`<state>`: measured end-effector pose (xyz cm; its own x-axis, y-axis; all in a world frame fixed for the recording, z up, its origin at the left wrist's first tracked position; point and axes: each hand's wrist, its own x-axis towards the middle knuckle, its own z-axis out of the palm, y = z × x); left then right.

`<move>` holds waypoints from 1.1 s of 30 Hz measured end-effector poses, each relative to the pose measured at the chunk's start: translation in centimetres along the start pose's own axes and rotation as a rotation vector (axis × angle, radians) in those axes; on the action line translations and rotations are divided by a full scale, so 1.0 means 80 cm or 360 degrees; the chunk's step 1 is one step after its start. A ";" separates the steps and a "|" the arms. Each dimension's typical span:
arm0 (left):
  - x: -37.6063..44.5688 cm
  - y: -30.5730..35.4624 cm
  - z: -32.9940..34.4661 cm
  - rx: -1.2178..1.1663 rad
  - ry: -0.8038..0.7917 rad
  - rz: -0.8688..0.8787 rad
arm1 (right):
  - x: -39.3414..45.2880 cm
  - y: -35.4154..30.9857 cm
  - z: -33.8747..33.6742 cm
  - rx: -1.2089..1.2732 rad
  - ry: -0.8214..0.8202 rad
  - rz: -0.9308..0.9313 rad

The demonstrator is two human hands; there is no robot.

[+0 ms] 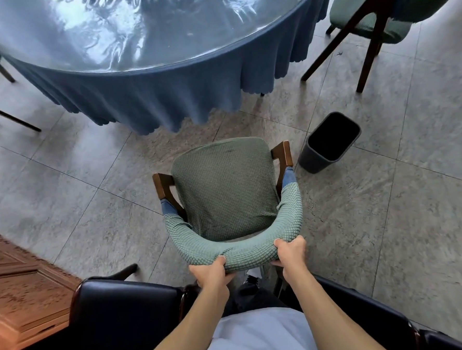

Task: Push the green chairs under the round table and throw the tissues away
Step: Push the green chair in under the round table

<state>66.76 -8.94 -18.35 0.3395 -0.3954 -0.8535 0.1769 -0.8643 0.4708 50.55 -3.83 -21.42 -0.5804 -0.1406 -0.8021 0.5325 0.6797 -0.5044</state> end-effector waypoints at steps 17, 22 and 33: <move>0.003 -0.007 -0.009 -0.0185 -0.0299 0.0039 | 0.002 0.000 -0.012 0.0188 -0.0157 -0.0083; 0.007 0.003 0.001 -0.0205 -0.0314 0.0066 | 0.007 -0.011 -0.006 0.0163 -0.0169 -0.0110; 0.036 0.042 0.037 -0.0213 -0.0316 0.0126 | 0.025 -0.074 0.023 0.0250 -0.0249 -0.0099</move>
<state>65.62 -13.89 -19.86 0.1713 -0.5252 -0.8336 0.2820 -0.7845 0.5523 47.40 -9.42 -20.62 -0.5187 -0.2969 -0.8018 0.5952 0.5479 -0.5879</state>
